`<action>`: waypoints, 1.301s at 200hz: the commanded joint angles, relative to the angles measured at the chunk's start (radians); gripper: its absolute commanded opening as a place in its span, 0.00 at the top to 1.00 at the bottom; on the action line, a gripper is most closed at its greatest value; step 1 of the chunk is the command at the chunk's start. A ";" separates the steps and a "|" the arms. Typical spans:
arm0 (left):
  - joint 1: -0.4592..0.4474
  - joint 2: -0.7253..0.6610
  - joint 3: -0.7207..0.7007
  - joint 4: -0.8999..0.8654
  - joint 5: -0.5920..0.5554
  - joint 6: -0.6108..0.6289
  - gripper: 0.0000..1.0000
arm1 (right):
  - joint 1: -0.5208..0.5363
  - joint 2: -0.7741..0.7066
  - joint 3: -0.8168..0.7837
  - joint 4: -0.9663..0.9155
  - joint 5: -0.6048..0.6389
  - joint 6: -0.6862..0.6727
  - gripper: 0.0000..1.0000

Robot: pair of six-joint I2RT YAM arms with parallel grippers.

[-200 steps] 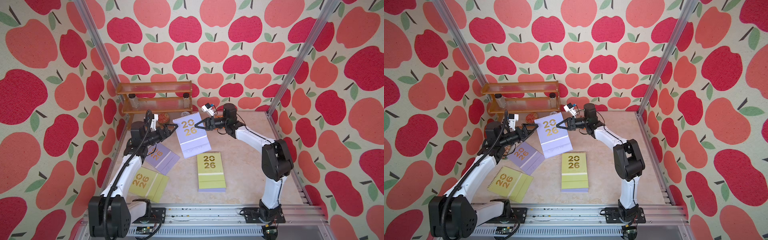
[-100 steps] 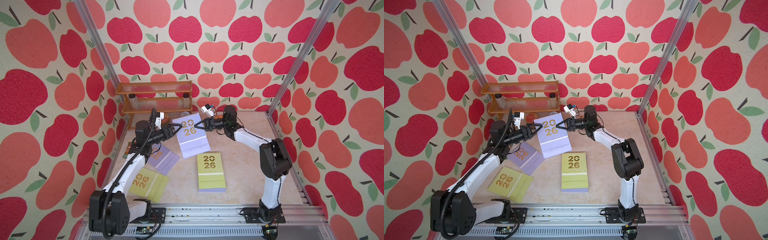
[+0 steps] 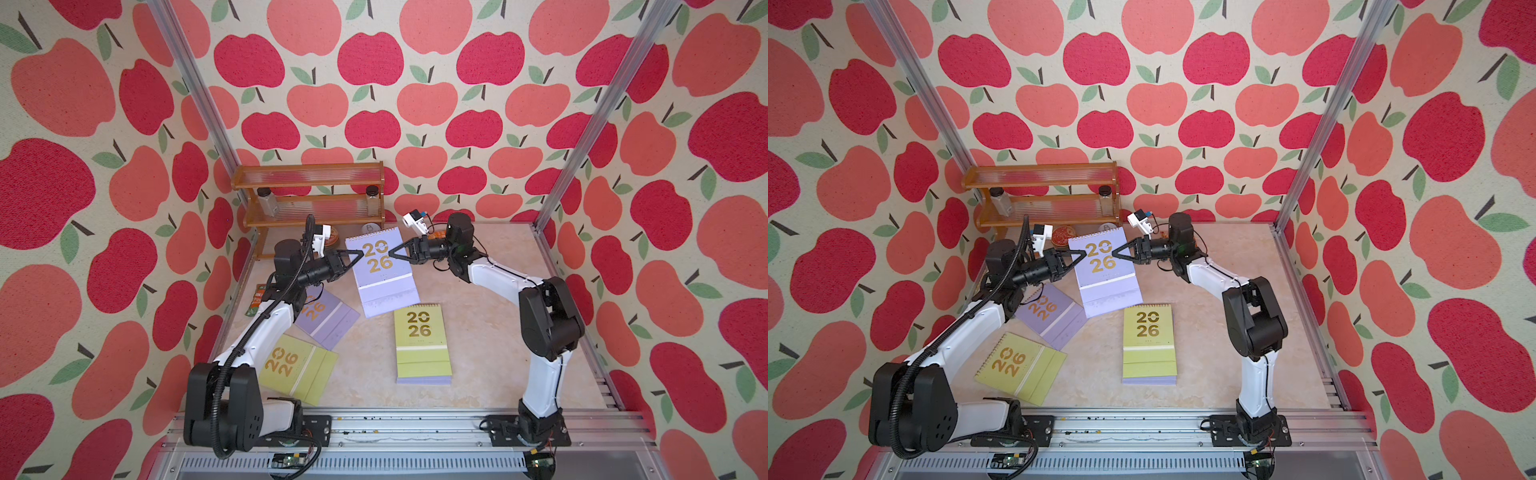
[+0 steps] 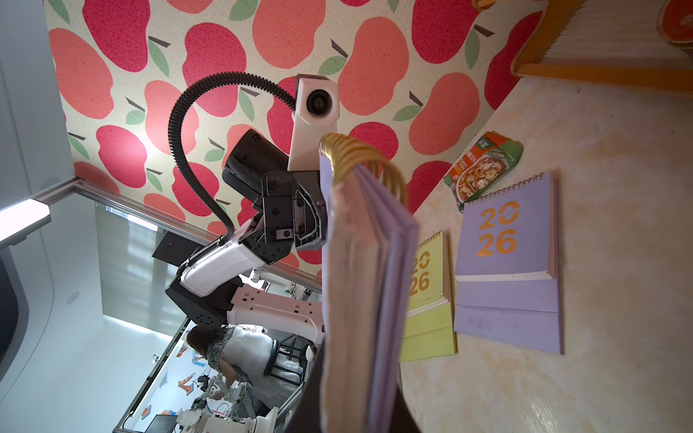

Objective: Stack the calendars
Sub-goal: Place the calendar at the calendar.

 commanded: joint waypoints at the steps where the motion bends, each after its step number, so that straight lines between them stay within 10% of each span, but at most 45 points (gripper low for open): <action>1: -0.008 0.025 0.076 0.101 0.077 -0.004 1.00 | 0.013 -0.077 -0.016 -0.235 -0.030 -0.214 0.86; 62: -0.033 0.081 0.149 0.155 0.134 -0.020 1.00 | -0.065 -0.211 -0.119 -0.401 -0.046 -0.368 0.56; 125: -0.084 0.140 0.193 0.143 0.168 0.001 1.00 | -0.112 -0.279 -0.212 -0.227 -0.089 -0.265 0.54; 229: -0.111 0.185 0.226 0.086 0.155 0.045 1.00 | -0.112 -0.331 -0.257 -0.258 -0.079 -0.271 1.00; 260: -0.113 0.197 0.218 0.079 0.145 0.052 0.62 | -0.114 -0.373 -0.267 -0.401 -0.054 -0.365 1.00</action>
